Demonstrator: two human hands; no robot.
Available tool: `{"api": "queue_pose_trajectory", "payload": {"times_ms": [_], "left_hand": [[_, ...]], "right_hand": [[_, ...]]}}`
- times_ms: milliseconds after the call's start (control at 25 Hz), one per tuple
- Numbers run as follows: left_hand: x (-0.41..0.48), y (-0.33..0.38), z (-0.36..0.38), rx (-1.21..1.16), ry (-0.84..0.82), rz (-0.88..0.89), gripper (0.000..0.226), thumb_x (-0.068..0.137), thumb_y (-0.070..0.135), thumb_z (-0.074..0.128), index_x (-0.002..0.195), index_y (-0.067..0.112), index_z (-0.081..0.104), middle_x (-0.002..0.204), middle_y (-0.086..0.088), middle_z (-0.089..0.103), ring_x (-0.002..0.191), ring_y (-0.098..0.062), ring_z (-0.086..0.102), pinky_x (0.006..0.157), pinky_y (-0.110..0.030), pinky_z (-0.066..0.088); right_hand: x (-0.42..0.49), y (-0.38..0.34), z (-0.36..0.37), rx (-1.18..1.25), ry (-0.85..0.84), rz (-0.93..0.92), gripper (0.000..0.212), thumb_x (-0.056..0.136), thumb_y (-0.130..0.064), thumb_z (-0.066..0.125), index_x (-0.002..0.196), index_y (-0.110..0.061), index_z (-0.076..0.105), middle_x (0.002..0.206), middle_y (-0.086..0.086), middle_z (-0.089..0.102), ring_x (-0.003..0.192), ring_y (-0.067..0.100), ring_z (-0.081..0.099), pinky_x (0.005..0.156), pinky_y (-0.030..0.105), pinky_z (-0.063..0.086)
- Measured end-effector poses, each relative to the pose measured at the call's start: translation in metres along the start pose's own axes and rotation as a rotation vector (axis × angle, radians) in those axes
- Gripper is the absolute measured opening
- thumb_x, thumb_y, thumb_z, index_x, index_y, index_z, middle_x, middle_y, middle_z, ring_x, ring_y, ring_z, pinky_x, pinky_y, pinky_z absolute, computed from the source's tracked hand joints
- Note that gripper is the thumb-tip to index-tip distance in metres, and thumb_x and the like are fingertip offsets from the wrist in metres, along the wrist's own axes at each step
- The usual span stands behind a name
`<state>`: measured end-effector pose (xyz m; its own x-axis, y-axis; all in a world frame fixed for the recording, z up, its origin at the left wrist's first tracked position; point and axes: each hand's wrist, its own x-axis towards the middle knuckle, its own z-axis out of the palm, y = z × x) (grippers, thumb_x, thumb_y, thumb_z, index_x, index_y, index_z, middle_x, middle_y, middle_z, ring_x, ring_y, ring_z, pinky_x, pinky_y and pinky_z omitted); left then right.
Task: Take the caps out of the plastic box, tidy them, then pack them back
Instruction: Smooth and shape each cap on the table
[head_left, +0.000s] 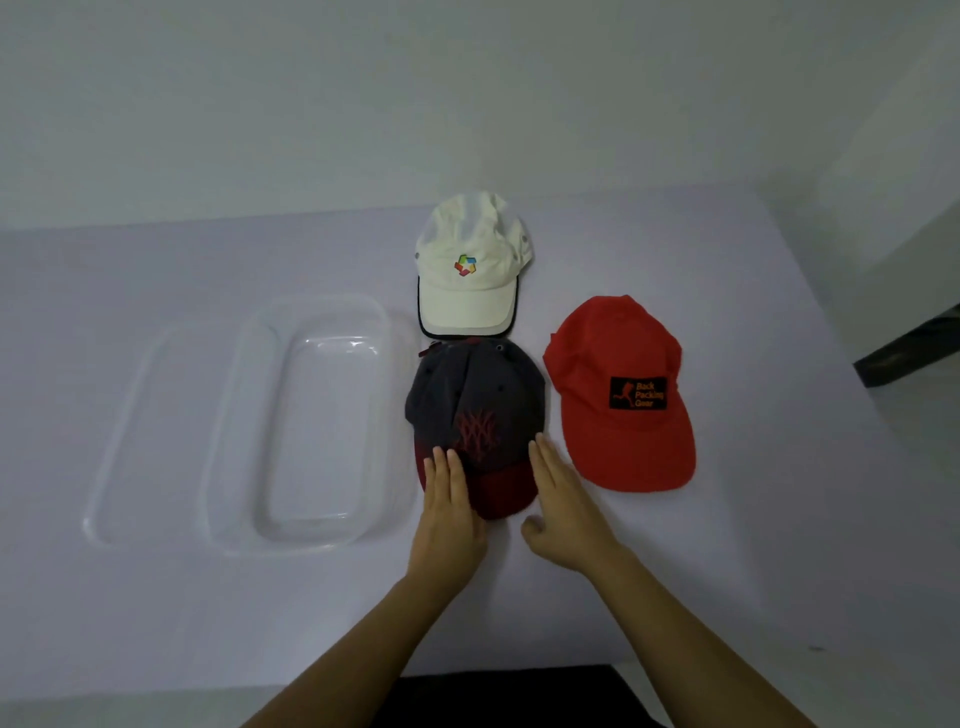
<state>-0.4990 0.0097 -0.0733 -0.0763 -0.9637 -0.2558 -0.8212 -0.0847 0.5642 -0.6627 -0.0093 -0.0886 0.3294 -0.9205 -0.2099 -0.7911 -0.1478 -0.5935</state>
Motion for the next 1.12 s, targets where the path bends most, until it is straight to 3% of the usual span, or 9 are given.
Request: {"api": "queue_pose_trajectory", "payload": {"times_ms": [160,280,440,560,640,720,800,880,1120], "left_hand": [[0.007,-0.005,0.002,0.118,-0.189,-0.042,0.089,0.092,0.026,0.049,0.145,0.009,-0.021,0.156,-0.018,-0.018,0.146,-0.034,-0.010,0.118,-0.040,0.011],[0.007,-0.006,0.008,0.186,-0.080,0.044,0.100,0.088,0.023,0.060,0.146,0.018,-0.022,0.152,-0.033,0.012,0.140,-0.048,0.020,0.107,-0.050,0.038],[0.007,-0.011,0.008,0.293,-0.199,0.057,0.083,0.098,0.014,0.039,0.132,0.038,-0.033,0.152,-0.027,-0.022,0.143,-0.044,-0.012,0.114,-0.047,0.028],[0.007,-0.015,0.005,0.339,-0.160,0.106,0.083,0.097,0.010,0.039,0.132,0.037,-0.031,0.151,-0.019,-0.029,0.143,-0.046,-0.009,0.111,-0.047,0.031],[0.008,-0.011,0.001,0.346,-0.054,0.143,0.090,0.087,0.013,0.059,0.149,0.026,-0.005,0.155,-0.022,-0.006,0.135,-0.057,0.022,0.097,-0.053,0.045],[0.013,0.000,-0.006,0.417,-0.064,0.110,0.092,0.064,0.021,0.082,0.141,0.016,0.032,0.145,-0.026,0.039,0.105,-0.057,0.057,0.068,-0.055,0.057],[0.018,0.010,-0.012,0.430,-0.103,0.063,0.099,0.059,0.028,0.086,0.140,0.020,0.030,0.135,-0.026,0.051,0.088,-0.056,0.064,0.053,-0.055,0.056],[0.018,0.012,-0.012,0.340,-0.091,0.097,0.107,0.062,0.027,0.084,0.144,0.025,0.016,0.137,-0.027,0.048,0.089,-0.057,0.063,0.051,-0.055,0.056],[0.011,0.008,-0.015,0.119,0.083,0.213,0.088,0.093,0.006,0.047,0.138,0.045,-0.018,0.157,-0.023,0.001,0.119,-0.051,0.049,0.079,-0.052,0.056]], "right_hand": [[0.005,0.000,0.011,-0.018,0.014,0.063,0.085,0.089,-0.024,0.055,0.146,-0.007,-0.006,0.157,0.007,-0.010,0.145,0.020,0.008,0.117,0.033,0.013],[0.005,-0.003,0.013,-0.043,0.056,0.076,0.081,0.089,-0.021,0.055,0.146,-0.003,0.000,0.157,0.012,-0.002,0.145,0.023,0.012,0.116,0.033,0.015],[0.011,-0.002,0.016,-0.184,0.162,0.093,0.084,0.074,-0.008,0.070,0.141,0.006,0.023,0.149,0.025,0.028,0.131,0.032,0.042,0.105,0.039,0.039],[0.023,-0.005,0.013,-0.316,0.207,0.148,0.079,0.056,0.002,0.080,0.126,0.013,0.045,0.122,0.029,0.059,0.101,0.032,0.067,0.078,0.035,0.057],[0.027,-0.011,0.011,-0.391,0.217,0.119,0.071,0.056,0.000,0.079,0.120,0.013,0.052,0.108,0.026,0.067,0.085,0.027,0.071,0.067,0.030,0.059],[0.024,-0.018,0.009,-0.474,0.215,0.092,0.067,0.056,-0.004,0.078,0.117,0.012,0.056,0.099,0.021,0.071,0.071,0.021,0.071,0.059,0.024,0.057],[0.022,-0.024,0.003,-0.494,0.186,0.099,0.065,0.053,-0.004,0.080,0.113,0.011,0.060,0.085,0.015,0.074,0.054,0.015,0.068,0.047,0.019,0.052],[0.021,-0.028,-0.006,-0.484,0.148,0.105,0.063,0.053,-0.001,0.080,0.112,0.009,0.061,0.073,0.012,0.073,0.044,0.015,0.063,0.039,0.019,0.047],[0.023,-0.034,-0.009,-0.124,0.156,0.006,0.046,0.089,0.001,0.047,0.135,-0.003,0.041,0.100,0.021,0.069,0.080,0.034,0.067,0.071,0.041,0.055]]}}
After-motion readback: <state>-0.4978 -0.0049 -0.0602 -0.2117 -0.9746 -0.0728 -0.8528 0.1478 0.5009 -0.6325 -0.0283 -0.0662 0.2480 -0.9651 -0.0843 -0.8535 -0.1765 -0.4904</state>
